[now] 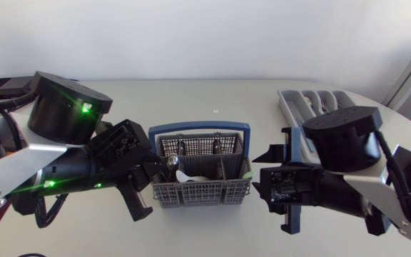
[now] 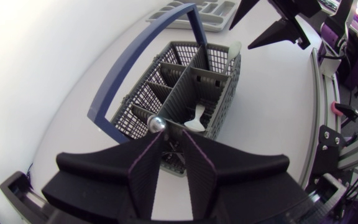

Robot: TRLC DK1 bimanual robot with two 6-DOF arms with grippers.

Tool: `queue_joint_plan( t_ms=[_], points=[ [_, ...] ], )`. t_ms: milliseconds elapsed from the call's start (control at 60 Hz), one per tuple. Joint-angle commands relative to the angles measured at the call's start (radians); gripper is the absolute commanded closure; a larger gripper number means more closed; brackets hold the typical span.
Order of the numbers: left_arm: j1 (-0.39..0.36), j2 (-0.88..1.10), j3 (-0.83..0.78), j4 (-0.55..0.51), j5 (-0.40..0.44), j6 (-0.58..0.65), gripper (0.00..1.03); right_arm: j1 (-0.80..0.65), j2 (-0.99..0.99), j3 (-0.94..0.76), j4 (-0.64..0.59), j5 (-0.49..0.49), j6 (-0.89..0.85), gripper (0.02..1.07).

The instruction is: Unload the cutlery basket into the drawer organizer.

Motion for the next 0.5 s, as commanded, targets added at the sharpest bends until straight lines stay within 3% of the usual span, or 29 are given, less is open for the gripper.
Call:
queue_joint_plan(
  t_ms=[0, 483],
  points=[
    [0.013, -0.015, -0.032, -0.005, -0.003, 0.007, 0.78, 0.016, 0.036, 0.018, 0.018, 0.018, -0.058, 0.63],
    [0.041, -0.033, -0.052, -0.003, 0.02, 0.025, 0.78, 0.054, 0.132, 0.044, 0.054, 0.121, -0.153, 0.74]
  ],
)
